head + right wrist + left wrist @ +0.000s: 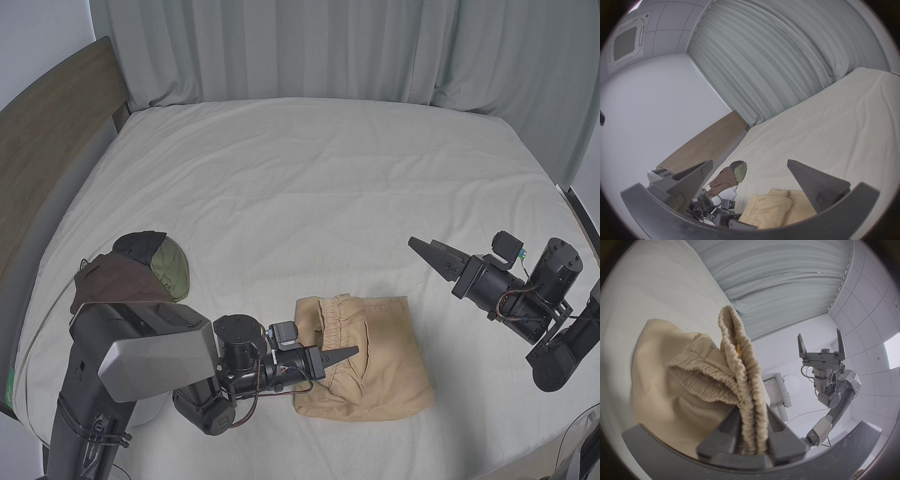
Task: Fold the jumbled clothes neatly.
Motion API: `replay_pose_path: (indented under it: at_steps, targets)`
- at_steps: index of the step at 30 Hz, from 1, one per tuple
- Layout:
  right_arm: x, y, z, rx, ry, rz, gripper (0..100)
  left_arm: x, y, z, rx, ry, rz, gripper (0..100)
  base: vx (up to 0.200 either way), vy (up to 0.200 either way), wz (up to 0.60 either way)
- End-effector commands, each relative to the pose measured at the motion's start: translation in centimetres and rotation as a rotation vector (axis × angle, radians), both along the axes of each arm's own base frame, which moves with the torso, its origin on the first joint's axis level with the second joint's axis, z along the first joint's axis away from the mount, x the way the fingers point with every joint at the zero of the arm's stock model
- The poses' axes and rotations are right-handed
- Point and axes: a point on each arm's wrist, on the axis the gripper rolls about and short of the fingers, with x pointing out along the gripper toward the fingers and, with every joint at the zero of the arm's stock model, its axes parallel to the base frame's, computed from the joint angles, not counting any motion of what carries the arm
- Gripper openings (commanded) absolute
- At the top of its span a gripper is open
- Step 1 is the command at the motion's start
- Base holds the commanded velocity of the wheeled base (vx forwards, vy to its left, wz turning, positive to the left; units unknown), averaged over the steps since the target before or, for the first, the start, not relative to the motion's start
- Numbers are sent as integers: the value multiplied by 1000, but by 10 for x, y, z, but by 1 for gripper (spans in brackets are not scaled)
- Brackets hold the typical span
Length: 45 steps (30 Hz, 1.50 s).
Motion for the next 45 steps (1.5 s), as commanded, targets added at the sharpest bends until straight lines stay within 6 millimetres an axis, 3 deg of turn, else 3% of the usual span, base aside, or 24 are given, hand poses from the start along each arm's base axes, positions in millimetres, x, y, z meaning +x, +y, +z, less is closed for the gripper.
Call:
replay_pose_path:
  at_steps: [1, 13, 23, 26, 34, 41, 45]
  targets:
    - [0, 0, 0, -1, 2, 1, 100, 1, 0, -3, 2, 4, 1, 100, 0, 0, 0]
    - [0, 0, -3, -4, 12, 1, 100, 1, -3, 4, -8, -16, 15, 100, 0, 0, 0]
    - [-1, 1, -6, -8, 23, 6, 100, -10, -15, 11, -16, -28, -19, 100, 0, 0, 0]
    - [-4, 2, -14, -21, 56, 12, 100, -7, -11, 11, -14, -29, 5, 100, 0, 0, 0]
    - [2, 6, -39, -51, 146, 14, 100, 10, 29, 19, 59, -161, 127, 100, 0, 0, 0]
    - [-9, 2, -62, -92, 247, 21, 100, -1, 66, 50, 116, -273, 183, 100, 0, 0, 0]
    - [-22, 2, -71, -116, 301, 78, 100, -10, 96, 69, 190, -409, 220, 100, 0, 0, 0]
